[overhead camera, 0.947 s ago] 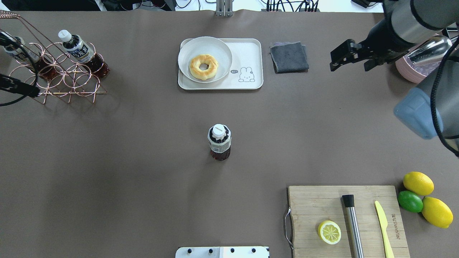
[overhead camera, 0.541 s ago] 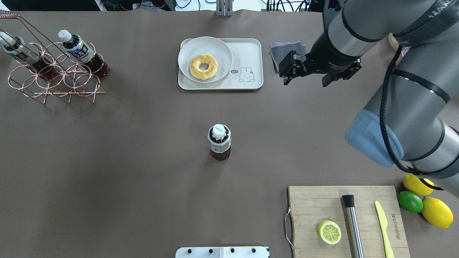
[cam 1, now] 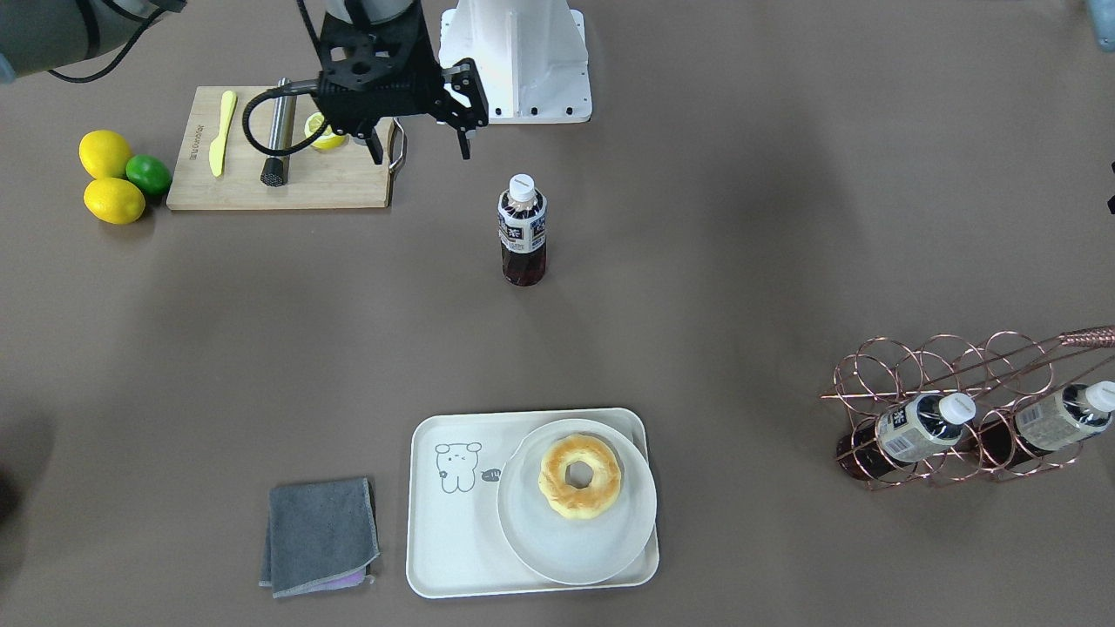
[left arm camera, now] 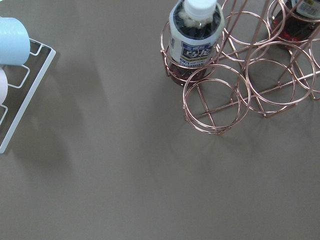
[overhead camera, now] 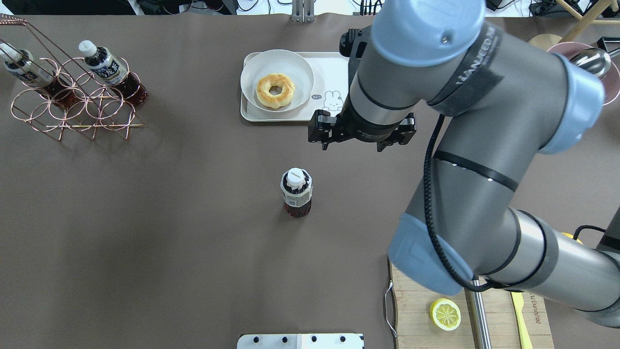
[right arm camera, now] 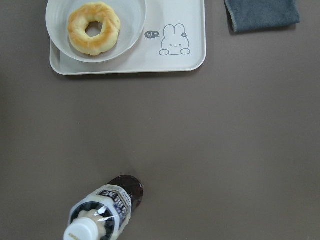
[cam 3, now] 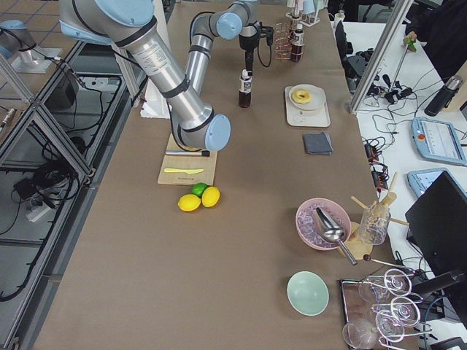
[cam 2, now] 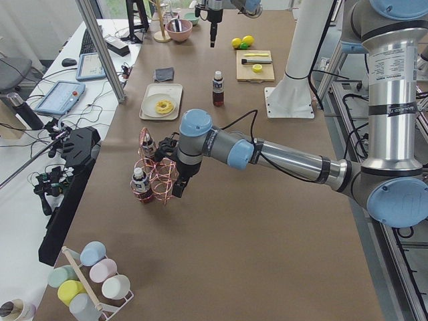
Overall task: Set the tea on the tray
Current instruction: 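Move the right gripper over the standing tea bottle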
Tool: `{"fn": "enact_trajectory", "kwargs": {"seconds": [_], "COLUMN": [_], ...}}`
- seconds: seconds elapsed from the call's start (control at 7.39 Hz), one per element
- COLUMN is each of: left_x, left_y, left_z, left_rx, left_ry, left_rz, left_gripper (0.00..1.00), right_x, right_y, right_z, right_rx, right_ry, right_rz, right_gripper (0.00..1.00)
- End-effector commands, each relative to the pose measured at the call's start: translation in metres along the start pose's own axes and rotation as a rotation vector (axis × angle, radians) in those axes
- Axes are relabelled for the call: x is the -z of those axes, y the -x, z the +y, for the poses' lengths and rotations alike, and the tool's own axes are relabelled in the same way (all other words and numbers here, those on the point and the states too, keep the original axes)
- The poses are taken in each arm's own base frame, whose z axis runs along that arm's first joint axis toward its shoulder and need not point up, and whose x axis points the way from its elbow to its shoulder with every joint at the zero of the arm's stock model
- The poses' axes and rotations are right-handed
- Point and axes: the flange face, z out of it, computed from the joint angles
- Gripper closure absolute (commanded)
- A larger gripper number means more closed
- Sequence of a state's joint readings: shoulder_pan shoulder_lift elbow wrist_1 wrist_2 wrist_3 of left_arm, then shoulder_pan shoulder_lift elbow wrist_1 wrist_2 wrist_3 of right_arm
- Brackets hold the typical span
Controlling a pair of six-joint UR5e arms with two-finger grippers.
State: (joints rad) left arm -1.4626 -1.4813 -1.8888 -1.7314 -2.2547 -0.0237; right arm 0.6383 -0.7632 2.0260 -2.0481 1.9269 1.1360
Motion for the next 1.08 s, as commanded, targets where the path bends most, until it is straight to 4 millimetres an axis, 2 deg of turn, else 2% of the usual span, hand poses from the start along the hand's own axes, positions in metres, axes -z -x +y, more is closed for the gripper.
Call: {"fn": "enact_trajectory", "kwargs": {"seconds": [0.0,0.14,0.68,0.81,0.95], "left_x": [-0.002,-0.002,-0.003,-0.004,-0.005], "left_y": [0.014,0.015,0.018,0.018,0.019], "left_z": [0.005,0.006,0.01,0.01,0.01], "left_rx": [0.021,0.021,0.027,0.029,0.029], "left_ry": [0.001,0.001,0.006,0.006,0.008], "left_rz": [-0.003,-0.004,-0.005,-0.006,-0.005], "left_gripper": [0.02,0.02,0.02,0.02,0.02], "right_x": [-0.025,-0.03,-0.049,-0.059,-0.062], "right_y": [0.058,0.071,0.103,0.104,0.104], "right_z": [0.029,0.026,0.026,0.025,0.024], "right_rx": [0.024,0.026,0.047,0.053,0.052], "right_ry": [-0.013,-0.007,-0.011,-0.018,-0.017], "right_rz": [0.064,0.072,0.08,0.064,0.068], "right_gripper": [0.0,0.0,0.02,0.02,0.02]}}
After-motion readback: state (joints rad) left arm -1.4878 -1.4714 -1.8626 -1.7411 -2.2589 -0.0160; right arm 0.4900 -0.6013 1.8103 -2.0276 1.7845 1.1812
